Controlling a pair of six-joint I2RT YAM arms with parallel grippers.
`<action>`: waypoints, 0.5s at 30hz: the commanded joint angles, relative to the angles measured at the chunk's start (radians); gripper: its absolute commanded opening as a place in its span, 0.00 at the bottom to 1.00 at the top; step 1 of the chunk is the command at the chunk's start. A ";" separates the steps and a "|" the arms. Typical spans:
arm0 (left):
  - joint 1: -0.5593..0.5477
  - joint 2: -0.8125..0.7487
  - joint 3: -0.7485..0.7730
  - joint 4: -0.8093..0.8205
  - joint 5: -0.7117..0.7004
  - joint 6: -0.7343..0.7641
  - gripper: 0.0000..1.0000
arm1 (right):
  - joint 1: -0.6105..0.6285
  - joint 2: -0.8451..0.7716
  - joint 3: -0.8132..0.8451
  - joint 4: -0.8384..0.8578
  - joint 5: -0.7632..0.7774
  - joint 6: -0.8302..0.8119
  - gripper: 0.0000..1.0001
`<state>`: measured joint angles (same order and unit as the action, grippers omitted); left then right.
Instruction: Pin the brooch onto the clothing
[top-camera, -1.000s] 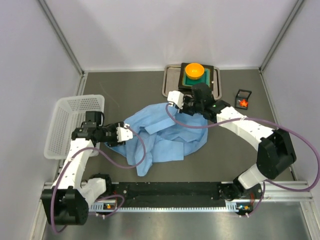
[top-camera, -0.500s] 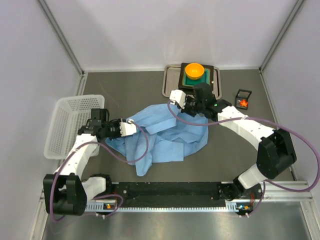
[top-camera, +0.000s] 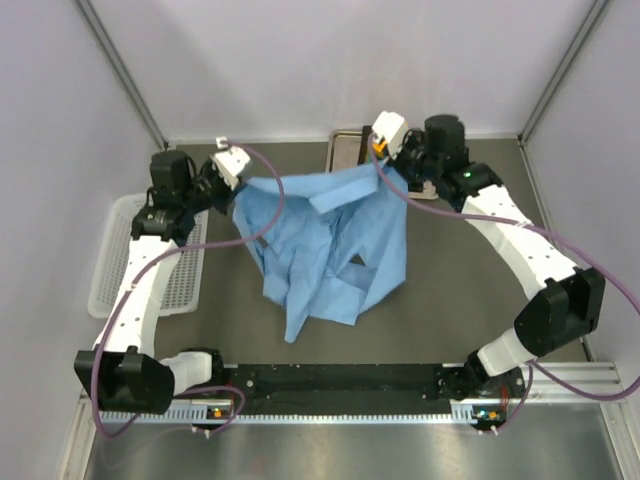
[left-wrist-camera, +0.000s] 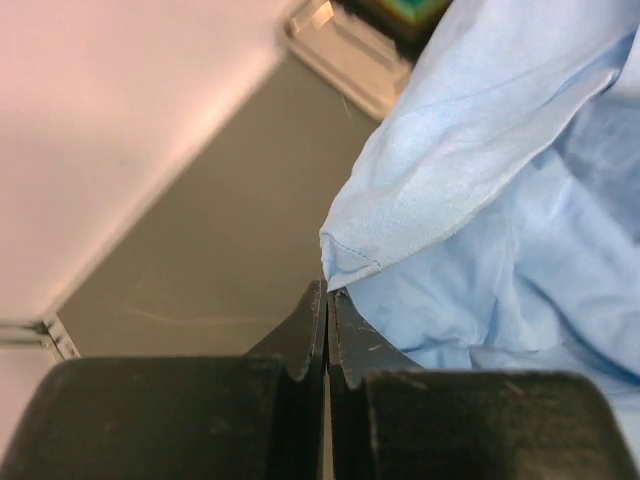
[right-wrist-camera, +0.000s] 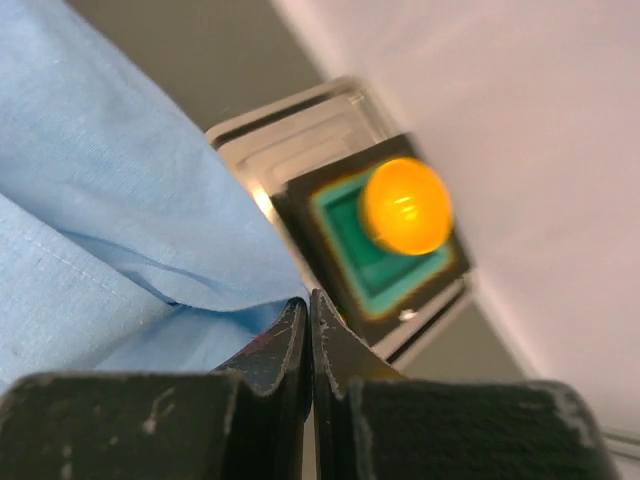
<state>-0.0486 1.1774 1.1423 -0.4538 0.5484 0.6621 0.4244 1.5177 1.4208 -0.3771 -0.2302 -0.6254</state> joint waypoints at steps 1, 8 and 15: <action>0.000 0.030 0.198 0.156 0.091 -0.340 0.00 | -0.033 -0.117 0.200 0.029 0.058 0.029 0.00; -0.002 0.053 0.408 0.273 0.174 -0.538 0.00 | -0.033 -0.232 0.328 0.018 0.061 0.027 0.00; -0.002 0.016 0.557 0.343 0.225 -0.622 0.00 | -0.032 -0.329 0.447 0.017 0.066 0.015 0.00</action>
<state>-0.0490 1.2308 1.6058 -0.2142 0.7219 0.1310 0.3950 1.2407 1.7782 -0.3901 -0.1841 -0.6094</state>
